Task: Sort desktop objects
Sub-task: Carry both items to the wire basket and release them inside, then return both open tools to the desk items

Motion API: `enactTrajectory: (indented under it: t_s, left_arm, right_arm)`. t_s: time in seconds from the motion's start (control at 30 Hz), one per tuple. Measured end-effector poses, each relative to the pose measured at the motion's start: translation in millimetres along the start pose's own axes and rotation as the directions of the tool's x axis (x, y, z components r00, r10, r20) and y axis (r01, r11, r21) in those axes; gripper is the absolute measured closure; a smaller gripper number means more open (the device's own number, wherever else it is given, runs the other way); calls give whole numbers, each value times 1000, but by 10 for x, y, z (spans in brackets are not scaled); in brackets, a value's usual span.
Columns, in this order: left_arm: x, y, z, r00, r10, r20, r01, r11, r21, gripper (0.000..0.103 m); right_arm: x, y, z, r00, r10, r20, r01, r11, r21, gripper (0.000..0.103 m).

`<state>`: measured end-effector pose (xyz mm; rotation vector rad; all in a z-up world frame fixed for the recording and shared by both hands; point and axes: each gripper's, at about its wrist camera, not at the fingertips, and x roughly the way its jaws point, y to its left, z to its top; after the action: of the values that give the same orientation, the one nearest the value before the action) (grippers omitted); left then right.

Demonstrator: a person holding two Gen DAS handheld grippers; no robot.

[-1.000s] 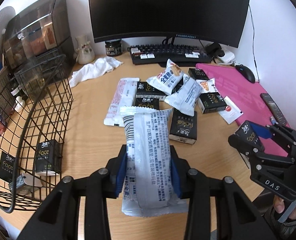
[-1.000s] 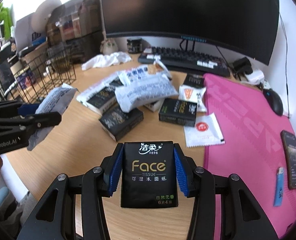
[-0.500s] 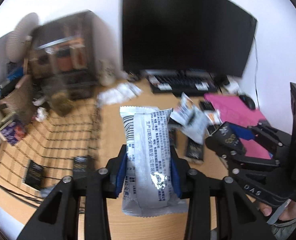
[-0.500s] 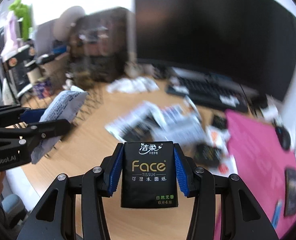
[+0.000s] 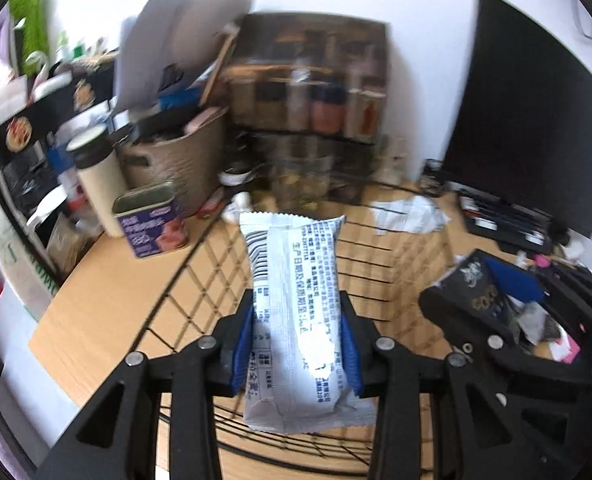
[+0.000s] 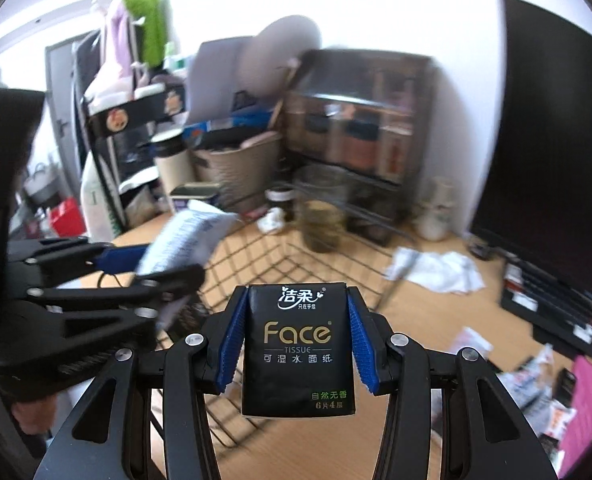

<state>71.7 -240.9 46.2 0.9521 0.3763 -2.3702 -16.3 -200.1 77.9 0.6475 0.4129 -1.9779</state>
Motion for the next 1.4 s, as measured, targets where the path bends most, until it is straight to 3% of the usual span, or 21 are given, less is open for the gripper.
enactTrajectory:
  t_s: [0.4,0.6,1.03,1.23,1.4]
  left_arm:
    - [206,101,-35,999,3,-45,-3,1000,-16,61]
    - [176,114,-28,999,-6,-44,4,1000,-29,58]
    - [80,16,-29,999,-36,-24,36,999,-15,55]
    - [-77,-482,-164,992,-124,-6,124,990,69,55]
    - [-319,-1229,-432,968,-249,-20,247,938,243,53]
  right_arm:
    - [276,-40,-8,999,32,-44,-31,999,20,56]
    - [215,-18,21,1000,-8,-28,8,1000,-3,55]
    - [88,-87,-20,1000,2,-18,-1,999,34,55]
    - [-314,-492,-200,999,-43,20,40,993,108,55]
    - [-751,-1054,-603,990,-142,6,139,975,171,55]
